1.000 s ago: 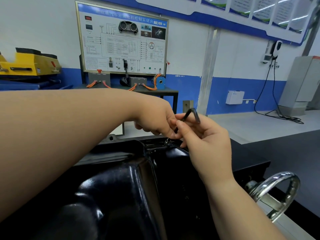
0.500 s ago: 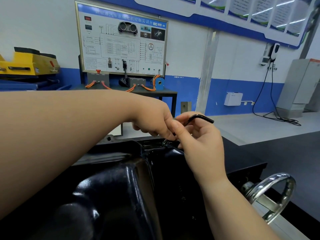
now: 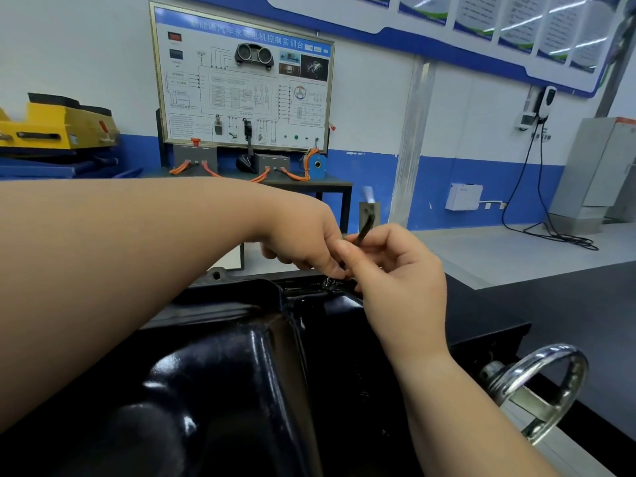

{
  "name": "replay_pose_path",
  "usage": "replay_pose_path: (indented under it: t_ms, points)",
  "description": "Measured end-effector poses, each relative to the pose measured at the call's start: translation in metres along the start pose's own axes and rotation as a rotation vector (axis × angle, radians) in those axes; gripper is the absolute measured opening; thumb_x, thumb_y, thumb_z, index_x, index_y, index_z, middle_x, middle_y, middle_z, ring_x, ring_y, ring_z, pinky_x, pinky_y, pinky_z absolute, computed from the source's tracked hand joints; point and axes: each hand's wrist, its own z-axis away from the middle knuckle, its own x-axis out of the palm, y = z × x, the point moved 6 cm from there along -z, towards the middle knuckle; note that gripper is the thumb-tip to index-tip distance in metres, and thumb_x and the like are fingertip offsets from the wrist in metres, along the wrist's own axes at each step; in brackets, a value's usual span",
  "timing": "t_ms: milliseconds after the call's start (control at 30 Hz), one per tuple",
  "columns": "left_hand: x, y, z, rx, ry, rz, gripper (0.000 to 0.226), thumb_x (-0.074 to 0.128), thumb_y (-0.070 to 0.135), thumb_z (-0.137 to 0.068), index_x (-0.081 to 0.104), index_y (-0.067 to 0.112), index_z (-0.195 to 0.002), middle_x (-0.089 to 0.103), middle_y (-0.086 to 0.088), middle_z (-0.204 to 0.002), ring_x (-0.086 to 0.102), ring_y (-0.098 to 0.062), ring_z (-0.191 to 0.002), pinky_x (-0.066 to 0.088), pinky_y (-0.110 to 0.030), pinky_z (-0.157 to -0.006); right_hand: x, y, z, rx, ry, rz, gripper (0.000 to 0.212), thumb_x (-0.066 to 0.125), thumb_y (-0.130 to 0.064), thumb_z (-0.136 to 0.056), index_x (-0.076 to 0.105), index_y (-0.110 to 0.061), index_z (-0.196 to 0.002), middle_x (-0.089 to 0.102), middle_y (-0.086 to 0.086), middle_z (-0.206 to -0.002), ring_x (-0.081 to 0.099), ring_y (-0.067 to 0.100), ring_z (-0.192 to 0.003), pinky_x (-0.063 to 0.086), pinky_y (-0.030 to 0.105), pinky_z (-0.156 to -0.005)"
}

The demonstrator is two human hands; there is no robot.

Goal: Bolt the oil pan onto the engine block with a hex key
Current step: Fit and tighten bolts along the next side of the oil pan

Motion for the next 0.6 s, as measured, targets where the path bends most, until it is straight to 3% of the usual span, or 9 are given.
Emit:
replay_pose_path:
  t_ms: [167, 267, 367, 467, 600]
  points:
    - [0.001, 0.001, 0.001, 0.007, -0.009, 0.012, 0.037, 0.057, 0.019, -0.083, 0.05, 0.022, -0.046, 0.036, 0.009, -0.039, 0.025, -0.011, -0.036, 0.022, -0.015, -0.037, 0.002, 0.002, -0.001, 0.03, 0.004, -0.01, 0.031, 0.073, -0.017, -0.08, 0.053, -0.031, -0.062, 0.064, 0.011, -0.069, 0.061, 0.034, -0.067, 0.053, 0.04, -0.062]
    - [0.001, 0.001, 0.002, -0.001, -0.016, -0.013, 0.048, 0.056, 0.02, -0.087, 0.053, 0.024, -0.039, 0.035, 0.011, -0.035, 0.025, -0.009, -0.034, 0.023, -0.014, -0.036, 0.003, -0.003, 0.002, -0.001, -0.057, -0.005, 0.014, 0.067, -0.017, -0.085, 0.065, -0.029, -0.079, 0.068, 0.001, -0.077, 0.063, 0.024, -0.07, 0.055, 0.032, -0.063]
    - [0.0, 0.0, 0.001, -0.001, -0.01, -0.021, 0.044, 0.058, 0.027, -0.089, 0.049, 0.02, -0.047, 0.035, 0.011, -0.036, 0.027, -0.01, -0.035, 0.025, -0.016, -0.037, 0.004, -0.008, 0.003, -0.039, -0.097, -0.007, 0.024, 0.06, -0.01, -0.09, 0.068, -0.032, -0.095, 0.071, -0.007, -0.087, 0.065, 0.007, -0.075, 0.052, 0.018, -0.065]
    - [0.0, -0.001, 0.0, 0.003, -0.007, -0.007, 0.04, 0.059, 0.029, -0.089, 0.048, 0.019, -0.052, 0.037, 0.011, -0.037, 0.028, -0.01, -0.035, 0.026, -0.015, -0.038, 0.004, -0.009, 0.003, -0.053, -0.09, -0.017, 0.029, 0.059, -0.003, -0.089, 0.068, -0.031, -0.091, 0.072, -0.015, -0.084, 0.064, -0.004, -0.073, 0.048, 0.011, -0.064]
    - [-0.001, 0.0, 0.0, 0.023, -0.006, -0.01, 0.033, 0.06, 0.028, -0.089, 0.052, 0.019, -0.058, 0.038, 0.008, -0.042, 0.028, -0.01, -0.037, 0.026, -0.016, -0.038, 0.001, -0.006, 0.002, -0.065, -0.065, 0.018, 0.028, 0.063, -0.006, -0.086, 0.068, -0.034, -0.083, 0.07, -0.016, -0.077, 0.063, -0.001, -0.069, 0.048, 0.012, -0.063]
